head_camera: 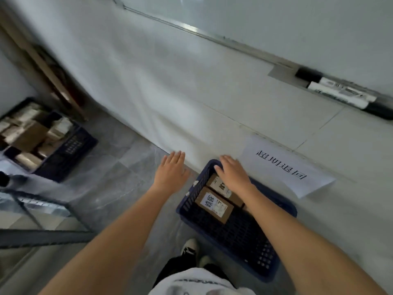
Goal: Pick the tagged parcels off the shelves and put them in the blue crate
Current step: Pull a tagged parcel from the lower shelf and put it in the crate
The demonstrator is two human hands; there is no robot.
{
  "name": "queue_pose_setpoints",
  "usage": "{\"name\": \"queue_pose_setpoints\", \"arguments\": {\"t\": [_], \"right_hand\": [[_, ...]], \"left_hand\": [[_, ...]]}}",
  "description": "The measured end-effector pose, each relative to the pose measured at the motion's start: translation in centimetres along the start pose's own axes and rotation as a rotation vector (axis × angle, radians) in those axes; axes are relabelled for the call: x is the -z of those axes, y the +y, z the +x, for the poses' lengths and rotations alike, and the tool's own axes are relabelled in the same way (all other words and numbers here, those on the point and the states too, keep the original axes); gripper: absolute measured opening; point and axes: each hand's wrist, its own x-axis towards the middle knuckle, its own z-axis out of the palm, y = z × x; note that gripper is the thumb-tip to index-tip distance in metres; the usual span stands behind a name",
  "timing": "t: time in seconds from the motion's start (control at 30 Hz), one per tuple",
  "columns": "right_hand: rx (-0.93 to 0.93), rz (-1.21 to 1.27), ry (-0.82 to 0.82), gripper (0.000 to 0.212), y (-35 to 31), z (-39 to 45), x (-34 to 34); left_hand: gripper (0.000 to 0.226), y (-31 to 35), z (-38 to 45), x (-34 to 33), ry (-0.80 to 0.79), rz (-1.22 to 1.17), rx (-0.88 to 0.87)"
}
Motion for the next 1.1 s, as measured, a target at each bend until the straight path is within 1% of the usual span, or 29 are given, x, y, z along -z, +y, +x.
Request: {"name": "queue_pose_setpoints", "arguments": {"t": [0.1,0.27,0.5,0.6,0.7,0.77,0.9,1.1], "right_hand": [[0.152,-0.099,-0.024,0.059,-4.1,0.4,1.7],[0.383,-0.188,-0.031,0.061,-12.6,0.2,3.7],[0.705,-0.304,-0.044,0.063,-27.2,-3.6,2.3],[0.863,-0.337,-0.050,0.064,-34.3,-6.2,0.2],[1.026,-0.368,-0.038,0.065,-41.7,-9.3,-2.6],[1.131,-0.377,-0.059,0.064,-46.6,-12.1,-4.6],[1.350,-0.331,-0.082,0.062,-56.4,-18.6,-9.1],[1.585,-0.329,-0.148,0.058,-67.1,-28.6,-16.8]], "left_hand": [[0.065,-1.0,-2.4,3.0,0.081,-0.006,0.107],[0.065,-4.0,-8.1,7.6,0.216,-0.008,0.291],[0.063,-10.4,-20.6,10.8,0.346,-0.022,0.586],[0.062,-14.3,-27.3,12.2,0.419,0.005,0.726],[0.062,-18.5,-35.2,13.6,0.457,0.050,0.857],[0.061,-21.1,-40.8,14.2,0.484,0.036,0.929],[0.058,-25.8,-51.4,14.5,0.535,0.099,1.098],[0.061,-28.7,-64.5,12.4,0.562,0.092,1.367]]}}
